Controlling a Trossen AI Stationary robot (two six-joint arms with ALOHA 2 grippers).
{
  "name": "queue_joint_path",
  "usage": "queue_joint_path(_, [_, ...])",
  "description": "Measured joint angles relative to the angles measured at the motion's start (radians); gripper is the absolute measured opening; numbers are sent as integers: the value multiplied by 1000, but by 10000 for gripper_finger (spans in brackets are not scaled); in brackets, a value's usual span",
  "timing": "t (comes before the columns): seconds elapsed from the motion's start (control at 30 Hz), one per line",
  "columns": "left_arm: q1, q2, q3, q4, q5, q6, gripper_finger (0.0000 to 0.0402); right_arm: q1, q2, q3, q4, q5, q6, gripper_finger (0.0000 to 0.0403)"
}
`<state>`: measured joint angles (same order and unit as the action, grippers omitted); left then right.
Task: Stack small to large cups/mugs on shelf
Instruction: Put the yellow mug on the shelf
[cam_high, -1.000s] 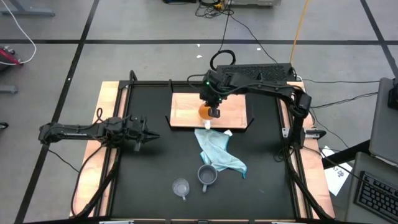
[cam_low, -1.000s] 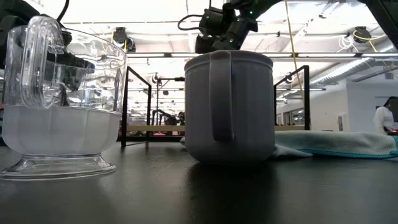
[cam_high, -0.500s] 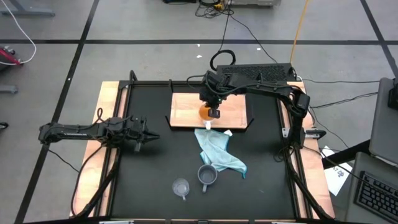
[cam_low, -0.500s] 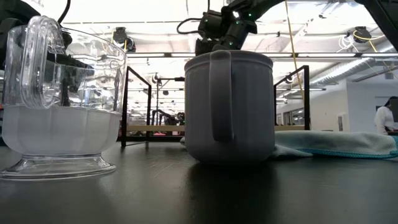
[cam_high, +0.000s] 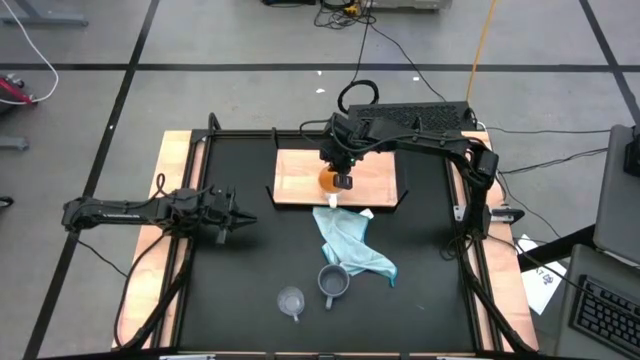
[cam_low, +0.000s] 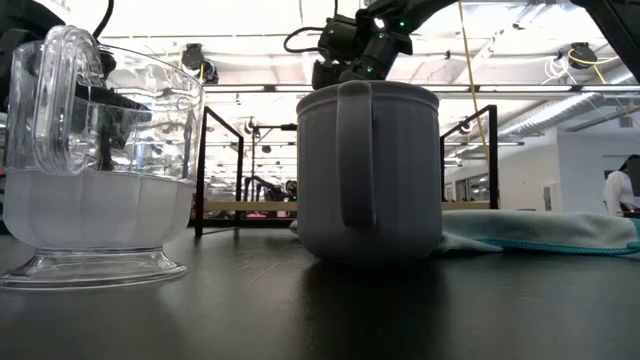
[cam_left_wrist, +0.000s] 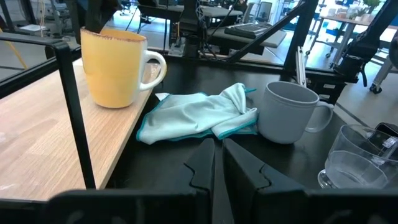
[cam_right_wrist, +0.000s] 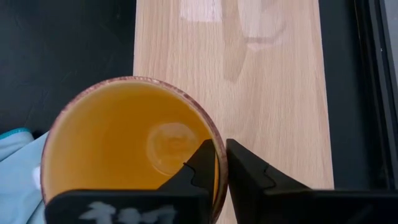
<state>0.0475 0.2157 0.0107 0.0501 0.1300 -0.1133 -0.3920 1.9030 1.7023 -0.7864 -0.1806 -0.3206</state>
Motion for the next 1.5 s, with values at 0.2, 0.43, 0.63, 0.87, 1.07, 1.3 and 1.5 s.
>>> queue_joint_path(0.2, [0, 0, 0, -12, 0, 1, 33, 0, 0, 0, -3, 0, 1, 21])
queue_joint_path(0.43, [0, 0, 0, -19, 0, 3, 33, -2, 4, 0, 11, 0, 10, 21])
queue_joint_path(0.63, [0, 0, 0, -19, 0, 2, 33, -6, 5, 0, 11, -2, 13, 34])
queue_joint_path(0.87, [0, 0, 0, -19, 0, 3, 33, -8, 5, 0, 13, -2, 19, 48])
queue_joint_path(1.07, [0, 0, 0, -19, 0, 3, 33, -8, 5, 0, 13, -1, 19, 55])
queue_joint_path(1.3, [0, 0, 0, -20, 0, 2, 33, -13, 5, 0, 21, -1, 19, 70])
queue_joint_path(1.5, [0, 0, 0, -20, 0, 0, 33, -30, 5, 0, 24, -2, 24, 82])
